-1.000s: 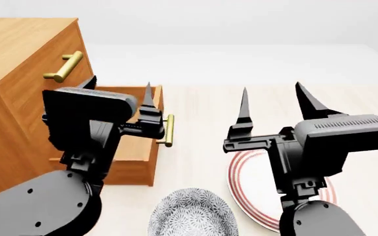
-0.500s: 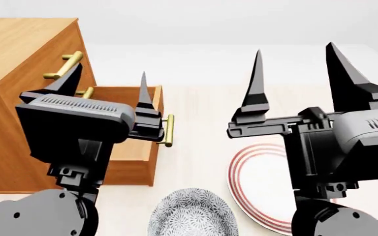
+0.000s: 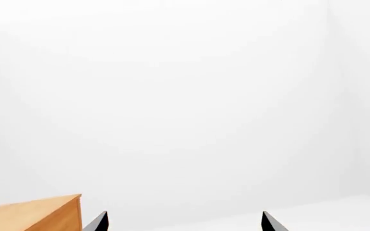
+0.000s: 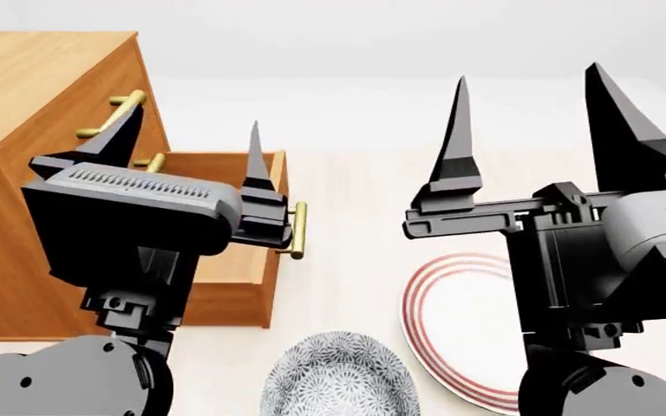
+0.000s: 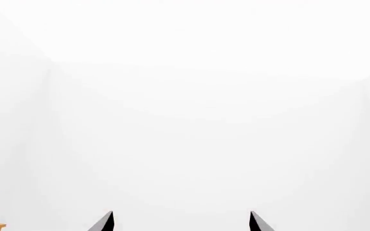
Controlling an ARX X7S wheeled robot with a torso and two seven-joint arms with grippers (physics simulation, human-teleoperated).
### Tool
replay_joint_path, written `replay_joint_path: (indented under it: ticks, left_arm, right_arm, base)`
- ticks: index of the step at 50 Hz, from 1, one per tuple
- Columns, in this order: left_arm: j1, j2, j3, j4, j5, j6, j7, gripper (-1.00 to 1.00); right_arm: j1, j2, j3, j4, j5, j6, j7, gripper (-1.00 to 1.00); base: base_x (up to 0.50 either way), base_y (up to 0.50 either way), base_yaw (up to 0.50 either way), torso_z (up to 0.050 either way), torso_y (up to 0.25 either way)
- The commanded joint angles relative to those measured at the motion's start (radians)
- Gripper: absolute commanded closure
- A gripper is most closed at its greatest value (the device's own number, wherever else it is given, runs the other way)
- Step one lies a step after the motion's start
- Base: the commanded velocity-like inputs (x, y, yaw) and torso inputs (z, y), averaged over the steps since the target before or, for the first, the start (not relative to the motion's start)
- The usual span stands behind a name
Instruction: Open the bottom drawer of the cabinet.
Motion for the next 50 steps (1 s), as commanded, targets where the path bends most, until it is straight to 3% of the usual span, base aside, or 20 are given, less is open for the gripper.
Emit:
replay_joint_path:
  ticks: [1, 7, 14, 20, 50]
  left_arm:
    - [-0.012, 0.001, 0.0, 0.01, -0.003, -0.012, -0.005, -1.0]
    - [-0.065, 0.005, -0.017, 0.027, -0.039, -0.048, -0.019, -1.0]
    - [-0.233, 0.027, -0.06, 0.039, -0.134, -0.141, -0.039, -1.0]
    - [-0.298, 0.041, -0.068, 0.033, -0.157, -0.174, -0.041, -1.0]
    - [-0.396, 0.039, -0.096, 0.06, -0.19, -0.212, -0.061, -1.0]
  right_arm:
    - [0.004, 0.004, -0.001, -0.001, 0.005, -0.002, 0.005, -1.0]
    - [0.047, 0.005, 0.005, -0.022, 0.02, 0.037, 0.012, -1.0]
    - [0.224, -0.019, 0.01, -0.045, 0.063, 0.157, 0.02, -1.0]
    - [0.305, -0.033, 0.035, -0.049, 0.102, 0.212, 0.026, -1.0]
    - [0.434, -0.02, 0.06, -0.086, 0.195, 0.263, 0.077, -1.0]
  base:
    - [0.0, 0.0, 0.0, 0.0, 0.0]
    - [0.0, 0.0, 0.0, 0.0, 0.0]
    - [0.0, 0.0, 0.0, 0.0, 0.0]
    - [0.0, 0.0, 0.0, 0.0, 0.0]
    - [0.0, 0.0, 0.0, 0.0, 0.0]
